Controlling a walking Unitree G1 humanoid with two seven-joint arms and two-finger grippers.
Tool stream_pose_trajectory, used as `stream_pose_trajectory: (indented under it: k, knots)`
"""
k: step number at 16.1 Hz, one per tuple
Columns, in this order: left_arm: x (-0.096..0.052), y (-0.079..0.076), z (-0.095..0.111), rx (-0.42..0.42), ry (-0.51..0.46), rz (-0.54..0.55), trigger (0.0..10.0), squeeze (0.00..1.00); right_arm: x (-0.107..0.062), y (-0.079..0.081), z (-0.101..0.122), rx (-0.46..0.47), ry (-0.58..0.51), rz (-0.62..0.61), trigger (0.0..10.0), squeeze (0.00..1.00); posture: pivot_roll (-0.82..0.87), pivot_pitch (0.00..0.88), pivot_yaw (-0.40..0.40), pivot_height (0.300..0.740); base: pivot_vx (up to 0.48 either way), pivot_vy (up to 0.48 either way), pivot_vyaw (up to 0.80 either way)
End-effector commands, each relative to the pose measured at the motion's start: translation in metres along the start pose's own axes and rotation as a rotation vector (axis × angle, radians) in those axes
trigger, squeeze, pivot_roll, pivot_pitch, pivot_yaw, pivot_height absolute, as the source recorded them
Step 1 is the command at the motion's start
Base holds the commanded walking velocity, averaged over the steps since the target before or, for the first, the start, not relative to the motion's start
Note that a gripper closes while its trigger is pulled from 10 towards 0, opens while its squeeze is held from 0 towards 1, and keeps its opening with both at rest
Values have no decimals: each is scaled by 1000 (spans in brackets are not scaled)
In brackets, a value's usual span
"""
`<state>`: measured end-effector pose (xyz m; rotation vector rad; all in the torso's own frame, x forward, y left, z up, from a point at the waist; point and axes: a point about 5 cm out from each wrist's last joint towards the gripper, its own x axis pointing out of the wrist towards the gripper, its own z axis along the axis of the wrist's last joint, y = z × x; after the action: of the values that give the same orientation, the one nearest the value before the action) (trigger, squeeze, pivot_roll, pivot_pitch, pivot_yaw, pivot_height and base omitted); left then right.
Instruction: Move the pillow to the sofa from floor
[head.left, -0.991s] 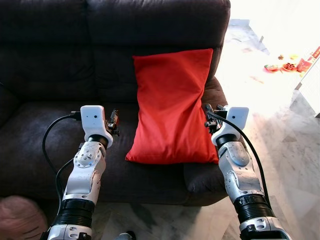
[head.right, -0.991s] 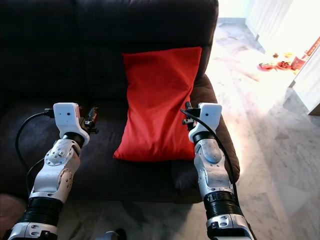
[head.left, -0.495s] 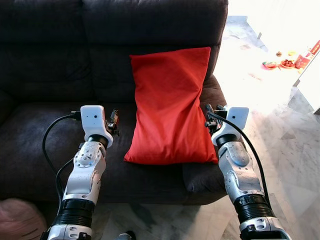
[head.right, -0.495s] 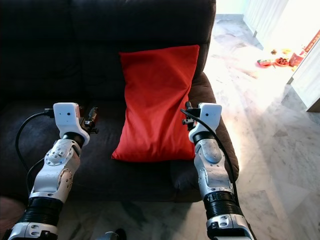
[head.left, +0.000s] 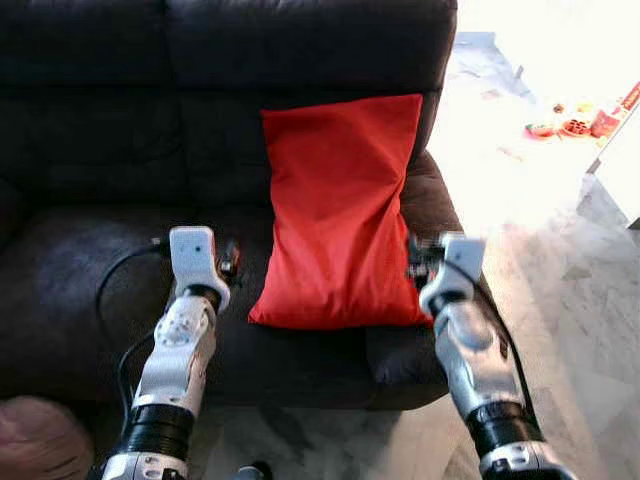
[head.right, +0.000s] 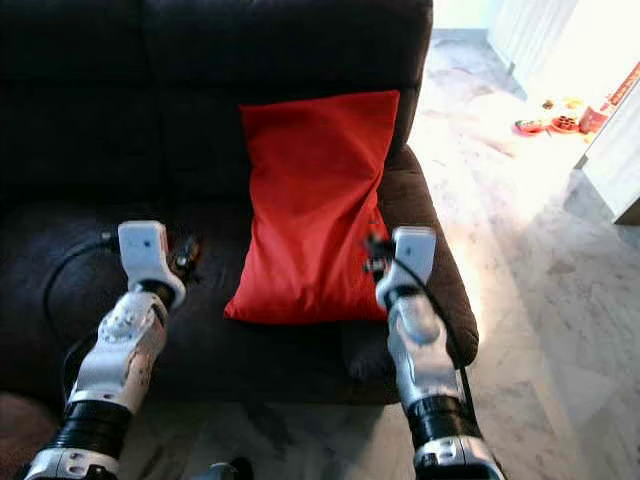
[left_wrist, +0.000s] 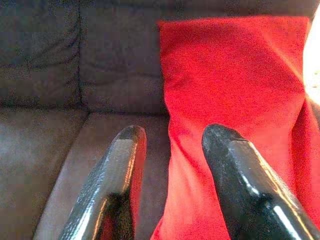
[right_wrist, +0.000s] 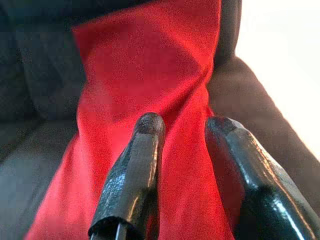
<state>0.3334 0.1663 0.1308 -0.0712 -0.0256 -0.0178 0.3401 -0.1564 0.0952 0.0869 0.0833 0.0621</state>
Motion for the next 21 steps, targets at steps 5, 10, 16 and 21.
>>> stream_pose_trajectory:
  k: [5,10,16,21]
  knots:
    - [-13,5,-55,-20,198,-11,10000,0,-26,-23,-65,-44,243,-63,10000,0,83,132,-48,740,0,0,0]
    - [-57,20,-132,-15,506,47,10000,0,-81,-48,-134,-37,542,-181,10000,0,83,129,-48,740,0,0,0]
    - [-86,22,-164,-2,661,53,10000,0,-108,-57,-156,-91,656,-202,10000,0,78,113,-48,740,0,0,0]
    - [-100,22,-176,23,722,46,10000,0,-134,-68,-172,-1,749,-318,10000,0,76,87,-41,740,0,0,0]
